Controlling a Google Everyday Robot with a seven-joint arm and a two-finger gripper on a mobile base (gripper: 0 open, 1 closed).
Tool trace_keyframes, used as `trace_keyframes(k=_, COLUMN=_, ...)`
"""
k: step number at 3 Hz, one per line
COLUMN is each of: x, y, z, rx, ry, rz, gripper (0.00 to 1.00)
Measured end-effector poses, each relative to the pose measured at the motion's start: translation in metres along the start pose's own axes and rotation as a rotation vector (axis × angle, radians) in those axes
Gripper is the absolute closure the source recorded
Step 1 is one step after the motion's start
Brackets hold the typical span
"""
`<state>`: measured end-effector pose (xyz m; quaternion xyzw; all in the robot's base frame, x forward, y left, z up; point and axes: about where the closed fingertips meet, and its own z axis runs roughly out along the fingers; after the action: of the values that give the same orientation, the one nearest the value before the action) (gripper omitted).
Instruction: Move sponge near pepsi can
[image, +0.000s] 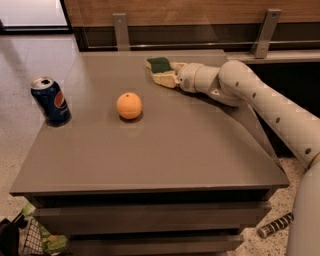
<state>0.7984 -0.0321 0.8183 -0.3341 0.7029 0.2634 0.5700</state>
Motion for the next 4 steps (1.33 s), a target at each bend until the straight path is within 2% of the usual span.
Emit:
trace_keyframes(k=1, x=0.0, y=0.0, z=0.0, rx=0.0, ry=0.0, rz=0.0, gripper=1.0)
trace_keyframes(k=3, x=-0.054, y=0.012, z=-0.077, rx=0.041, ry=0.008, rz=-0.074, gripper=1.0)
trace_keyframes(k=4, x=-0.077, y=0.021, z=-0.104, rx=0.032, ry=0.014, rz=-0.101, gripper=1.0)
